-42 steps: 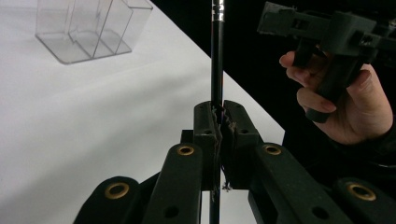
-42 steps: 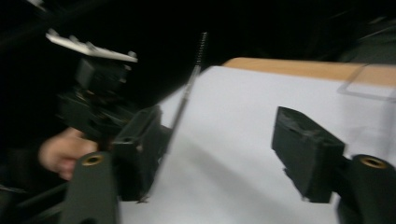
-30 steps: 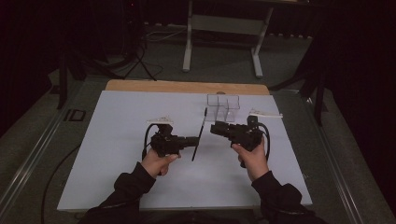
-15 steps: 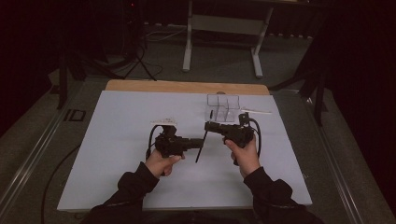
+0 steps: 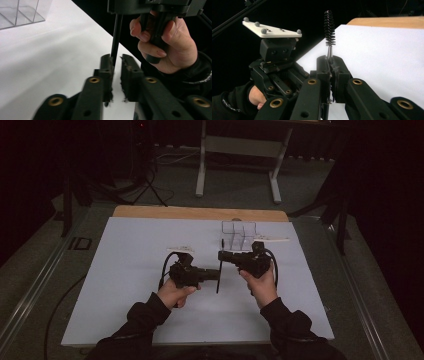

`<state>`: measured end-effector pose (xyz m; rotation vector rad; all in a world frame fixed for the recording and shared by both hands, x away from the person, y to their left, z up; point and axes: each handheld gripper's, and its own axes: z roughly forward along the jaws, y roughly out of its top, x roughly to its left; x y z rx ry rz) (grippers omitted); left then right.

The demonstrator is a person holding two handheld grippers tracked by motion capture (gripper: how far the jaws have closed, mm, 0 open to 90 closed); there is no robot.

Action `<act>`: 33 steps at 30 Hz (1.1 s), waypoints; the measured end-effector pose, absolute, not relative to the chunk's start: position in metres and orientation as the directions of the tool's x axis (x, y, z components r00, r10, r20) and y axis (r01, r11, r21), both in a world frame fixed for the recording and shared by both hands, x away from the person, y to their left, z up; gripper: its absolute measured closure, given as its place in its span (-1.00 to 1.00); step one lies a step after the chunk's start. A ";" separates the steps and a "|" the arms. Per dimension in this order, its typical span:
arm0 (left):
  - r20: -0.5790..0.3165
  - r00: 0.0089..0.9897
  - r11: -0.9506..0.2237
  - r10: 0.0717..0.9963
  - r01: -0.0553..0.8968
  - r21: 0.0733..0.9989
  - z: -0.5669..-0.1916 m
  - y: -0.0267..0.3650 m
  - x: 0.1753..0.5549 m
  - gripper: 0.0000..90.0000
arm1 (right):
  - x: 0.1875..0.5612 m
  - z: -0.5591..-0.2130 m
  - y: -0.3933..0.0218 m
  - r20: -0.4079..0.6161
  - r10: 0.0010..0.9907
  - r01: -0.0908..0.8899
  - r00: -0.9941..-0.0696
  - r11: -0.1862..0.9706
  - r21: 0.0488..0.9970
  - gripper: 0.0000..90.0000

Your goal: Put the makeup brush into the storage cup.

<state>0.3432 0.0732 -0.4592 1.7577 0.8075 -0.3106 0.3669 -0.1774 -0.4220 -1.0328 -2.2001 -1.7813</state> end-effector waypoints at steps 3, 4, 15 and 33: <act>-0.573 0.730 -0.140 0.374 0.655 0.743 -0.454 0.075 0.343 0.53 | 0.367 -0.417 -0.182 0.466 0.444 0.549 -0.765 0.073 0.833 0.90; -0.573 0.730 -0.140 0.374 0.655 0.743 -0.454 0.075 0.343 0.50 | 0.367 -0.417 -0.182 0.466 0.444 0.549 -0.765 0.073 0.833 0.90; -0.496 0.736 -0.148 0.461 0.615 0.775 -0.435 0.093 0.335 0.21 | 0.366 -0.398 -0.195 0.390 0.475 0.479 -0.789 0.077 0.875 0.90; -0.419 0.783 -0.101 0.459 0.515 0.851 -0.437 0.131 0.318 -0.68 | 0.366 -0.360 -0.204 0.196 0.510 0.293 -0.838 0.117 0.949 0.90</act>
